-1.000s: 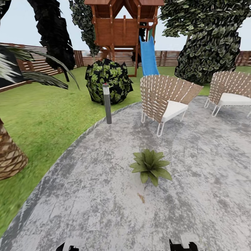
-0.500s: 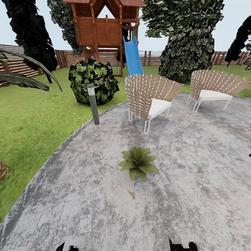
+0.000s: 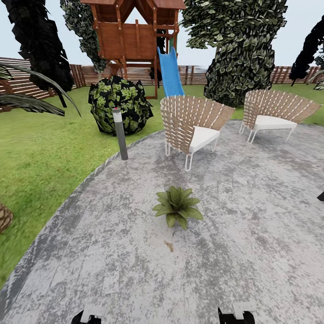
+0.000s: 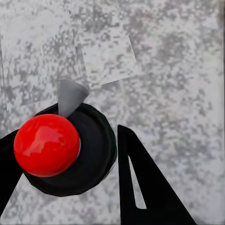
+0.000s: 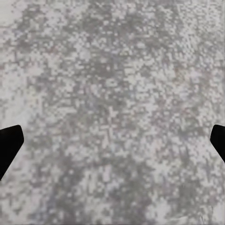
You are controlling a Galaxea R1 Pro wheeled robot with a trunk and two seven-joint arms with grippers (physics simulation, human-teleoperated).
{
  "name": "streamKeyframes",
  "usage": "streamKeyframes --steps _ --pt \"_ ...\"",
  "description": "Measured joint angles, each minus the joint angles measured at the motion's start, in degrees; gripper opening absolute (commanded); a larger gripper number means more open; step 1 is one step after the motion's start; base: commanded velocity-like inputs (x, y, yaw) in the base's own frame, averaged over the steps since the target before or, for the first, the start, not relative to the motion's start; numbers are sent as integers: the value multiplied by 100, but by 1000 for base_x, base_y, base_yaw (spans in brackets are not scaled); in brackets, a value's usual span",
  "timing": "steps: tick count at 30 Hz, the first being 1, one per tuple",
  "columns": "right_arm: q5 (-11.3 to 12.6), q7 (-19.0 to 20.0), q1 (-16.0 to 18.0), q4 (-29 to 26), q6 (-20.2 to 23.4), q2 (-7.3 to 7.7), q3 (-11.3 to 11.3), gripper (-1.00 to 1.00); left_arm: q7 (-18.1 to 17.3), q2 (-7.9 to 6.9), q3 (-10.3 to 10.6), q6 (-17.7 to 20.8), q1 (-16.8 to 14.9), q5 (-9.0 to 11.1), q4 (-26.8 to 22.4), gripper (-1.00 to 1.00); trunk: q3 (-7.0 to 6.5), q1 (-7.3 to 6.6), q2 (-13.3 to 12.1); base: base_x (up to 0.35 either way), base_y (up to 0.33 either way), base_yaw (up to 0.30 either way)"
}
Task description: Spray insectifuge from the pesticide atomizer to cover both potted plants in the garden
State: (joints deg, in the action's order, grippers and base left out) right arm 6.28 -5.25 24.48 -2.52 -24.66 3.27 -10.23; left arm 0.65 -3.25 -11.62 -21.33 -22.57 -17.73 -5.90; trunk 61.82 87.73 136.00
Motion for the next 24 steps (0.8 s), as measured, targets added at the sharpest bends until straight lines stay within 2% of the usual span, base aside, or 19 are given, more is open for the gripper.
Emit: streamKeyframes --steps 1,3,4,5,7,8,9,10,12,13,14,15,16,18,21,24 --pt "0 -9 0 -3 1 4 -1 100 -37 7 13 2 -25 -46 -14 -100 0 0 0 0 0 0" --pt "-21 2 2 -64 4 47 -5 100 -367 5 134 2 -90 -479 -55 -100 0 0 0 0 0 0" --pt "-299 48 9 -614 7 160 -439 100 -1609 -13 257 50 -174 -1032 -484 -100 -1 0 0 0 0 0" --pt "-678 74 3 -947 7 278 -760 100 -2600 -57 251 104 -303 -1264 -780 -100 -2 -1 0 0 0 0" --pt "-1198 97 2 -1182 14 354 -989 100 -3523 -181 246 166 -483 -1563 -1009 -100 -1 0 0 0 0 0" --pt "-1658 196 2 -1270 23 381 -1063 100 -4057 -267 245 212 -638 -1698 -1102 -100 -1 0 0 0 0 0" --pt "-1991 329 7 -1305 29 392 -1095 100 -4371 -317 250 245 -745 -1769 -1140 -100 -1 0 0 0 0 0" --pt "-2432 603 38 -1335 39 401 -1132 100 -4743 -365 248 302 -878 -1818 -1179 -100 -1 0 0 0 0 0" --pt "-2833 1194 194 -1383 43 408 -1149 100 -5185 -401 255 377 -1074 -1891 -1234 -100 -1 0 0 0 0 0" --pt "-2907 1441 284 -1416 45 409 -1149 100 -5318 -405 263 394 -1147 -1976 -1250 -100 -1 0 0 0 0 0" --pt "-2967 1795 400 -1463 48 410 -1148 100 -5477 -400 260 417 -1257 -2168 -1264 -100 -1 0 0 0 0 0" --pt "-2993 2028 466 -1501 49 410 -1149 100 -5570 -381 261 433 -1338 -2357 -1269 -100 -1 0 0 0 0 0" --pt "-3009 2362 546 -1590 53 410 -1143 100 -5665 -344 250 512 -1465 -2671 -1274 -100 -1 0 0 0 0 0" --pt "-3022 2755 615 -1749 60 407 -1137 100 -5736 -310 245 774 -1608 -3008 -1279 -100 -1 0 0 0 0 0" --pt "-3026 3357 655 -2013 77 377 -1128 100 -5790 -195 252 1228 -1717 -3258 -1289 -100 0 0 0 0 0 0" --pt "-3025 3673 664 -2133 81 361 -1126 100 -5794 -87 258 1330 -1734 -3503 -1289 -100 0 0 0 0 0 0"
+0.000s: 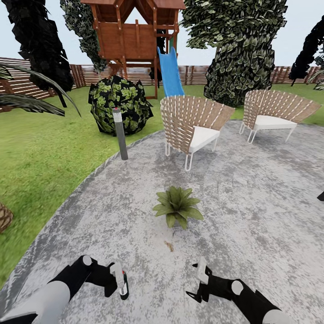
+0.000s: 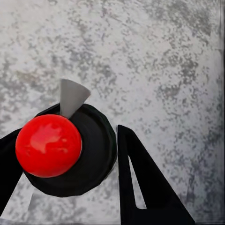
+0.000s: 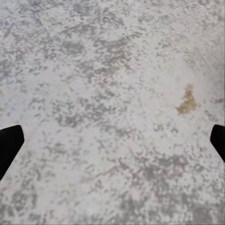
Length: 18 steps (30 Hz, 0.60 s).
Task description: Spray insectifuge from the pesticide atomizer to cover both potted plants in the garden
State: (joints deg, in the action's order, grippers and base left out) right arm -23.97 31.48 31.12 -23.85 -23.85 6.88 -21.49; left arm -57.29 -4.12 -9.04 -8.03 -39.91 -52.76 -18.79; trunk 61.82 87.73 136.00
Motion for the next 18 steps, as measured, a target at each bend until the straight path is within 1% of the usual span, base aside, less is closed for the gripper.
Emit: streamKeyframes --steps 1,2,3,4,5,6,9,13,15,16,18 --pt "-1 102 2 -52 -3 -11 -1 100 26 110 -4 31 -3 -350 2 -100 0 0 0 0 0 0" --pt "-1 127 3 -64 -4 -17 -3 100 33 151 -14 44 -4 -532 2 -100 0 0 0 0 0 0" --pt "3 138 0 -74 -5 -31 -5 100 36 188 -18 49 -5 -620 5 -100 0 0 0 0 0 0" --pt "5 141 2 -100 -4 -39 -8 100 37 216 -18 47 -2 -645 8 -100 0 0 0 0 0 0" --pt "12 152 3 -189 -4 -63 -8 -100 45 274 -12 44 9 -677 9 -100 0 0 0 0 0 0" --pt "12 182 4 -234 -5 -83 -8 -100 49 302 -9 43 13 -717 10 -100 0 0 0 0 0 0" --pt "7 461 6 -325 -9 -138 -5 -100 138 357 -8 42 20 -874 17 -100 0 0 0 0 0 0" --pt "5 598 5 -500 -2 -301 -1 -100 396 456 -9 35 21 -923 20 -100 0 0 0 0 0 0" --pt "-1 611 6 -520 -2 -453 -6 -100 488 579 -15 28 21 -954 22 -100 0 0 0 0 0 0" --pt "-3 614 6 -522 -1 -500 -7 -100 503 633 -13 28 21 -1004 22 -100 0 0 0 0 0 0" --pt "-5 616 6 -527 -1 -621 -8 -100 523 792 -14 26 34 -1175 22 -100 0 0 0 0 0 0"
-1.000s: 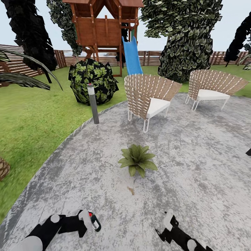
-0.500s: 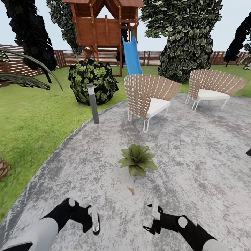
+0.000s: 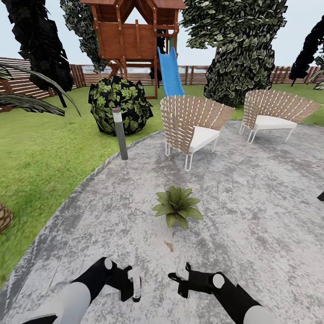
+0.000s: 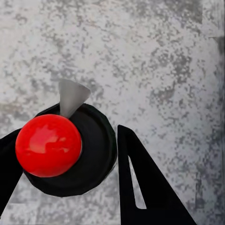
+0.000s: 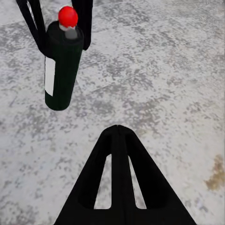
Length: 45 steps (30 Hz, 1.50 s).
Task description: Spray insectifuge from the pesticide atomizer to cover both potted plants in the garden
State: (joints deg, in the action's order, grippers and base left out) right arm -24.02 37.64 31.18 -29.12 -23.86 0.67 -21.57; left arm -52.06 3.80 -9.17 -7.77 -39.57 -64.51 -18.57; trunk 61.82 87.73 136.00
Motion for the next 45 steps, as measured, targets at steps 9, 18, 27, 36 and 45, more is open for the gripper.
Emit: streamKeyframes --steps 9,18,27,36,45 --pt "-5 51 0 -80 0 -210 -18 -100 145 223 3 -60 13 -156 0 -100 0 0 0 0 0 0" --pt "-4 109 0 -92 0 -250 -18 -100 151 349 -2 -218 21 -113 19 -100 0 0 0 0 0 0" --pt "-4 110 0 -92 0 -251 -18 -100 145 443 -6 -416 13 -98 70 -100 0 0 0 0 0 0" --pt "0 109 0 -175 2 -251 -18 -100 149 547 -17 -486 4 -86 59 -100 0 0 0 0 0 0" --pt "1 109 0 -181 1 -251 -18 -100 145 556 -17 -616 -5 166 63 -100 0 0 0 0 0 0"
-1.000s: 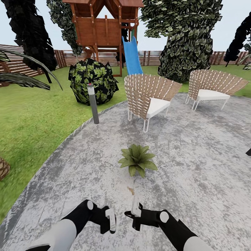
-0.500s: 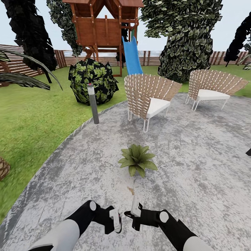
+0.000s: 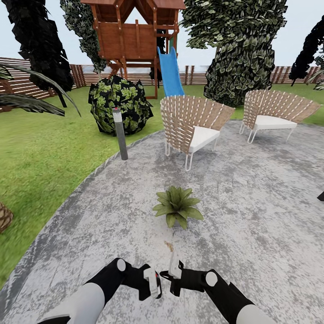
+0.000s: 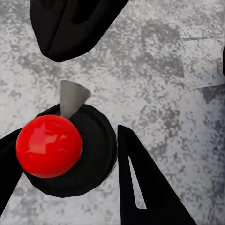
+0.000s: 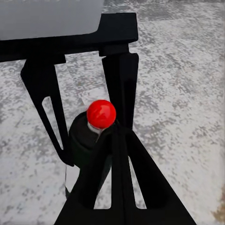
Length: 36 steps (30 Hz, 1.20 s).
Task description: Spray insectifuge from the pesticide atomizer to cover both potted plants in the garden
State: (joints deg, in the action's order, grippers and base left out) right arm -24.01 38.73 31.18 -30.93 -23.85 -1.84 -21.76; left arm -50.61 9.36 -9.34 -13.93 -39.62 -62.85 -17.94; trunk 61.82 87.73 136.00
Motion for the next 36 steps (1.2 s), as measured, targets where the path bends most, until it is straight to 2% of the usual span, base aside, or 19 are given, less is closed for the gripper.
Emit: streamKeyframes --steps 29,32,36 --pt "-9 0 0 -4 4 0 0 -100 -9 34 -1 -111 -9 71 8 -100 0 0 0 0 0 0" --pt "-8 0 0 -1 5 0 0 -100 -9 0 -11 -105 -9 63 10 -100 0 0 0 0 0 0" --pt "-8 0 0 2 7 0 0 -100 -10 -132 39 -110 41 25 13 -100 0 0 0 0 0 0"
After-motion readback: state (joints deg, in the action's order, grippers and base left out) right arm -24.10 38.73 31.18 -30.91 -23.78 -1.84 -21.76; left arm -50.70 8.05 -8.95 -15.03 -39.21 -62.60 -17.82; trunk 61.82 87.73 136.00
